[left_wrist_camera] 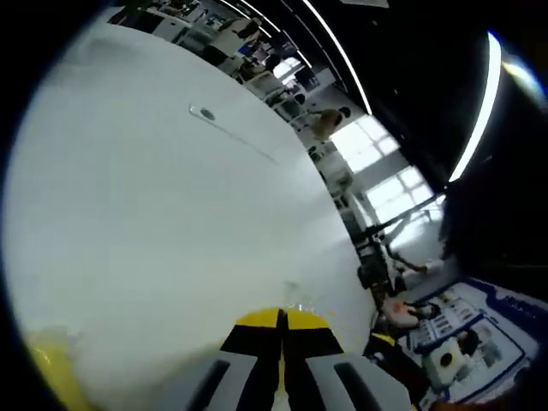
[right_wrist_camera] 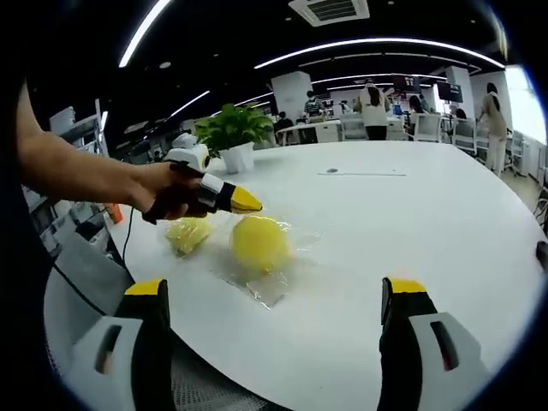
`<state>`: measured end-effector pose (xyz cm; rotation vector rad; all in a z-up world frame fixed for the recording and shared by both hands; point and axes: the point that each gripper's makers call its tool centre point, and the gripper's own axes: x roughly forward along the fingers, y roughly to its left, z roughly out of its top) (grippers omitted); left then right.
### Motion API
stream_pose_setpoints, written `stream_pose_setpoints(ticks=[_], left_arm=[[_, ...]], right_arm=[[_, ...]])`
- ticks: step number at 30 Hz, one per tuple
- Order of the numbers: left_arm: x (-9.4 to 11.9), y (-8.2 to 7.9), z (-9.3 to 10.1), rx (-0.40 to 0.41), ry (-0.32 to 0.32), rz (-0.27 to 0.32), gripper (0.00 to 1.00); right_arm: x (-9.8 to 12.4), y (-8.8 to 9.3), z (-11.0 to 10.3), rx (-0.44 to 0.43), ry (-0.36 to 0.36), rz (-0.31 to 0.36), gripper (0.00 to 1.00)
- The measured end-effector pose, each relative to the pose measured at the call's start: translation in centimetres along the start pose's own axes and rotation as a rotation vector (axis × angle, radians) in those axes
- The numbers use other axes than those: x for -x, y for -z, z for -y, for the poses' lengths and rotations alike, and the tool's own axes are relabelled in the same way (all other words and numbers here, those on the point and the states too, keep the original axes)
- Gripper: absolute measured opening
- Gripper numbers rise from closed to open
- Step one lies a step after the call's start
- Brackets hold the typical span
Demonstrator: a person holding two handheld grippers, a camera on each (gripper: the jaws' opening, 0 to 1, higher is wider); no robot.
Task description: Compare the silicone blocks by pressing each to a similar depth, holding the contact briefly, and releasing to observe deformation and rebound differences across the visible hardness samples.
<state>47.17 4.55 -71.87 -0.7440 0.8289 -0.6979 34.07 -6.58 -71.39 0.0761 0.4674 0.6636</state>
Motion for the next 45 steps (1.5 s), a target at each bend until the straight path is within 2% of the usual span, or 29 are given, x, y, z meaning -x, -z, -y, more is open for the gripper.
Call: stream_pose_setpoints(ticks=[2,5,6,9,13,15,17,18,24,27,32,37,45], left_arm=[[0.0,-0.7,1.0,-0.067,0.005,0.013,0.0],[0.1,-0.9,2.4,-0.086,0.022,0.01,0.0],[0.2,-1.1,2.7,-0.122,0.03,0.017,0.0],[0.3,-1.2,3.1,-0.147,0.033,0.013,0.0],[0.8,-1.5,3.9,-0.29,0.054,0.026,0.0],[1.1,-1.2,4.8,-0.338,0.079,0.014,0.0],[1.2,-1.3,5.0,-0.392,0.06,0.011,0.0],[1.3,-1.1,5.5,-0.425,0.078,-0.006,0.0],[2.0,-1.7,7.3,-0.538,0.073,-0.002,0.0],[2.3,-2.3,8.1,-0.559,0.072,0.008,0.0],[2.8,-3.6,10.4,-0.565,0.124,0.031,0.0],[3.5,-4.1,12.2,-0.601,0.153,0.045,0.0],[4.9,-5.5,13.8,-0.606,0.168,0.084,0.0]], right_arm=[[0.1,-0.1,-0.2,-0.007,0.003,0.004,0.96],[0.2,-0.2,-0.4,-0.007,0.006,0.009,0.96],[0.3,-0.3,-0.5,-0.007,0.009,0.013,0.96],[0.4,-0.6,-0.8,-0.003,0.011,0.015,0.96],[0.8,-0.9,-1.1,0.005,0.016,0.025,0.96],[0.8,-0.8,-1.2,-0.002,0.011,0.027,0.96],[0.9,-0.8,-1.2,-0.003,0.015,0.029,0.96],[0.9,-0.9,-1.2,-0.002,0.018,0.031,0.96],[1.0,-1.1,-1.4,0.0,0.018,0.039,0.96],[1.0,-1.2,-1.4,-0.001,0.019,0.043,0.96],[1.2,-1.4,-1.4,0.002,0.027,0.047,0.96],[1.3,-1.7,-1.1,0.006,0.033,0.049,0.96],[1.3,-2.9,-0.7,0.025,0.036,0.063,0.96]])
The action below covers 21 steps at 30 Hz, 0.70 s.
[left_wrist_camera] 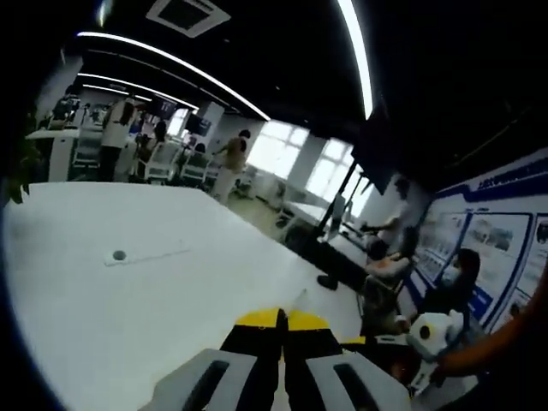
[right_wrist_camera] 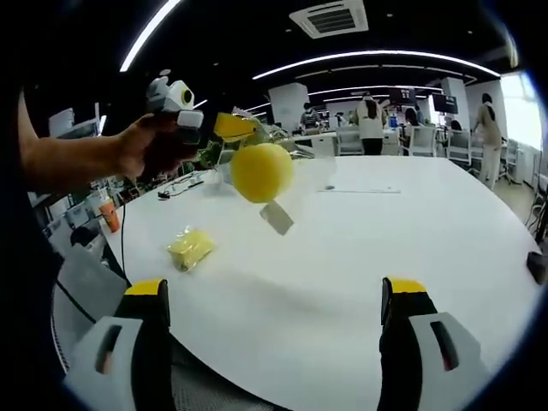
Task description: Compare the silicone blocks by pressing each to a similar depth, holding the contact briefly, and releasing to observe deformation and rebound differences across the visible hardness samples.
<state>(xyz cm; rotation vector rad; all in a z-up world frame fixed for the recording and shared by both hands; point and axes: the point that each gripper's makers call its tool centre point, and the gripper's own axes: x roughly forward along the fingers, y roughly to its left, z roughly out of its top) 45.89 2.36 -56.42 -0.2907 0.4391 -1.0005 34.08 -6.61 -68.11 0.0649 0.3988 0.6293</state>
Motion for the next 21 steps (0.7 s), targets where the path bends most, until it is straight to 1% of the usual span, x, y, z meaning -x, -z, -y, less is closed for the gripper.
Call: stream_pose_setpoints(ticks=[3,6,8,11,13,16,21], left_arm=[[0.5,-1.3,0.5,0.005,0.016,0.035,0.0],[0.9,-2.2,1.1,-0.011,0.029,0.053,0.0],[1.1,-2.5,1.5,-0.033,0.034,0.054,0.0],[1.3,-2.5,1.8,-0.046,0.036,0.051,0.0],[1.4,-2.6,2.2,-0.045,0.05,0.049,0.0],[1.9,-2.7,3.3,-0.049,0.082,0.054,0.0],[2.2,-2.5,3.9,-0.049,0.095,0.045,0.0]], right_arm=[[-0.1,-0.3,0.0,0.003,0.001,0.004,0.96],[-0.1,-0.5,-0.1,0.006,0.0,0.008,0.96],[-0.2,-0.6,-0.2,0.007,-0.002,0.009,0.96],[-0.2,-0.8,-0.4,0.007,-0.007,0.012,0.96],[-0.2,-1.0,-0.4,0.008,-0.008,0.014,0.96],[-0.3,-1.4,-0.5,0.001,-0.013,0.022,0.96],[-0.4,-1.8,-0.2,0.003,-0.009,0.027,0.96]])
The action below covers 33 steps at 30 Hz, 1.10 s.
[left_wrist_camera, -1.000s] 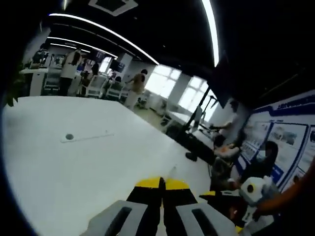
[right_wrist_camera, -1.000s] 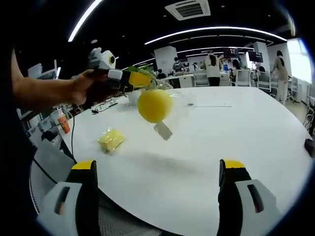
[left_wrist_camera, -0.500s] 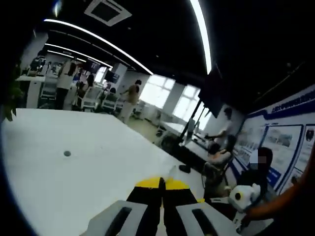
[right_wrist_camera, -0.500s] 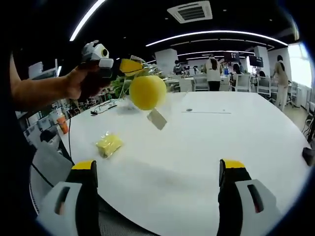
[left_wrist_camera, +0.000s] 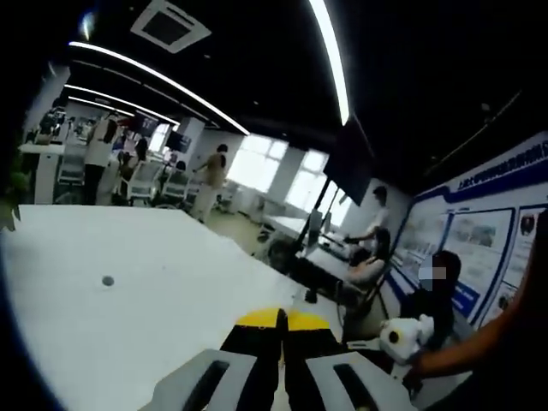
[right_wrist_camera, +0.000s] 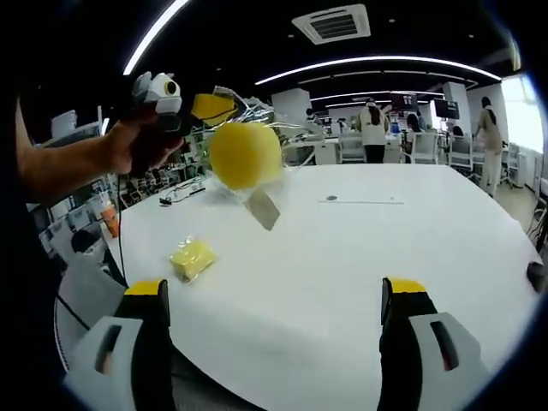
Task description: Compare the silicone blocks by pressing each to a similar depth, holding the contact briefly, and releasing to observe deformation and rebound differences across the visible hardness samples.
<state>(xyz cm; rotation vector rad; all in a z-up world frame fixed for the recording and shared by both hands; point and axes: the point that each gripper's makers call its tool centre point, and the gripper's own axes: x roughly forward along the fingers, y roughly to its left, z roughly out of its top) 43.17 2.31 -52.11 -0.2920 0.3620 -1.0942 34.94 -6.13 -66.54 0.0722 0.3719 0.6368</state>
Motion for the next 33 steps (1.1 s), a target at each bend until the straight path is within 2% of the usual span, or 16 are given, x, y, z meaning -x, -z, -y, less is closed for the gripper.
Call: stream_pose_setpoints(ticks=[8,11,13,20,25,27,30,31,33], left_arm=[[0.1,0.0,0.9,-0.003,0.017,0.007,0.0],[0.3,0.1,1.0,0.008,0.023,0.002,0.0],[0.4,0.3,1.4,0.005,0.025,-0.003,0.0],[0.8,1.1,2.2,-0.003,0.031,-0.028,0.0],[1.1,1.2,2.9,-0.006,0.046,-0.031,0.0],[1.3,1.2,3.1,-0.002,0.05,-0.029,0.0],[1.6,1.2,3.4,0.009,0.058,-0.02,0.0],[1.7,1.2,3.5,0.014,0.06,-0.018,0.0],[2.0,1.4,3.8,0.017,0.062,-0.014,0.0]], right_arm=[[-0.2,-1.2,0.4,0.013,-0.011,0.014,0.96],[-0.3,-2.3,-0.6,0.034,-0.104,0.04,0.96],[-0.3,-3.0,-0.5,0.033,-0.121,0.051,0.96],[-0.9,-6.0,-1.3,0.049,-0.248,0.104,0.96],[-1.5,-7.2,-2.0,0.035,-0.332,0.134,0.96],[-1.6,-7.5,-2.6,0.028,-0.392,0.127,0.92],[-1.9,-8.0,-2.8,0.046,-0.406,0.132,0.89],[-2.1,-8.2,-3.2,0.045,-0.434,0.134,0.87],[-2.1,-9.0,-4.2,0.066,-0.488,0.172,0.83]])
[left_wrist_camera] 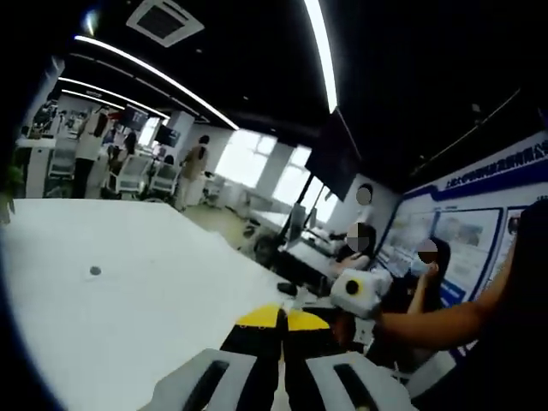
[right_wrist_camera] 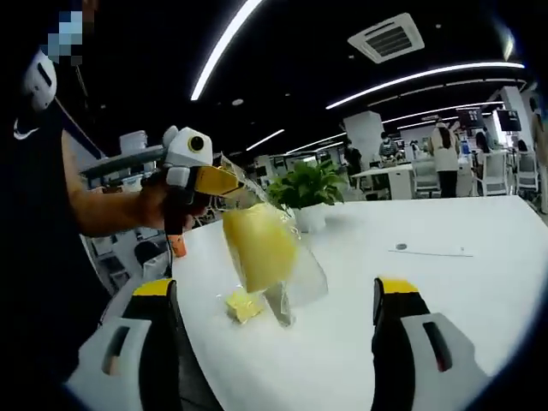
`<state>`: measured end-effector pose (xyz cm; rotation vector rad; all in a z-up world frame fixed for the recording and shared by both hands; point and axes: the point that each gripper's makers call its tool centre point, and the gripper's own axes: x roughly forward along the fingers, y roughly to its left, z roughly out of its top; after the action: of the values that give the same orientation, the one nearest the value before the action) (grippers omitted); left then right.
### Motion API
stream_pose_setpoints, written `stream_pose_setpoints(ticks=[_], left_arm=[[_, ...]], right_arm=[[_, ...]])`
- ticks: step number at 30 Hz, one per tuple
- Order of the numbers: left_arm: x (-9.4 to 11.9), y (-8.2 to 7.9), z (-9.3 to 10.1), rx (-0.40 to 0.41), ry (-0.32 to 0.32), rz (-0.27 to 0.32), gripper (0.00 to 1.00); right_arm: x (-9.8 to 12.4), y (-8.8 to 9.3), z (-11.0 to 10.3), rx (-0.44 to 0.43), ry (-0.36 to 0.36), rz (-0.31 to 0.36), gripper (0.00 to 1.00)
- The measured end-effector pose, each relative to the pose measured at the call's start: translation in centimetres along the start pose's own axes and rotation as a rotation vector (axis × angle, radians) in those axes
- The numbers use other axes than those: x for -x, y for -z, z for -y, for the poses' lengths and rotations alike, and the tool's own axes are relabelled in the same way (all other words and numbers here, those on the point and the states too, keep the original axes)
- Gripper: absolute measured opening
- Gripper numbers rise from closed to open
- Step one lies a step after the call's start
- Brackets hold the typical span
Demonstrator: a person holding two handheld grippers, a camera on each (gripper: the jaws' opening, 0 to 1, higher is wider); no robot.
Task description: Compare the silicone blocks by pressing each to a similar depth, holding the contact briefly, and releasing to observe deformation and rebound differences across the visible hardness samples.
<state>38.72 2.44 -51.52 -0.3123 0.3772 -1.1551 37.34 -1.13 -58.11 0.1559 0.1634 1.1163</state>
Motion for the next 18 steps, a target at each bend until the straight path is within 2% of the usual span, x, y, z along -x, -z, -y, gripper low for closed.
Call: stream_pose_setpoints(ticks=[6,18], left_arm=[[0.8,0.0,0.6,0.022,0.009,0.019,0.0],[1.3,-0.6,1.8,0.039,0.04,0.041,0.0]], right_arm=[[-1.5,0.2,-1.0,0.001,-0.079,-0.012,0.7],[-2.8,-1.3,-2.0,-0.063,-0.152,0.083,0.46]])
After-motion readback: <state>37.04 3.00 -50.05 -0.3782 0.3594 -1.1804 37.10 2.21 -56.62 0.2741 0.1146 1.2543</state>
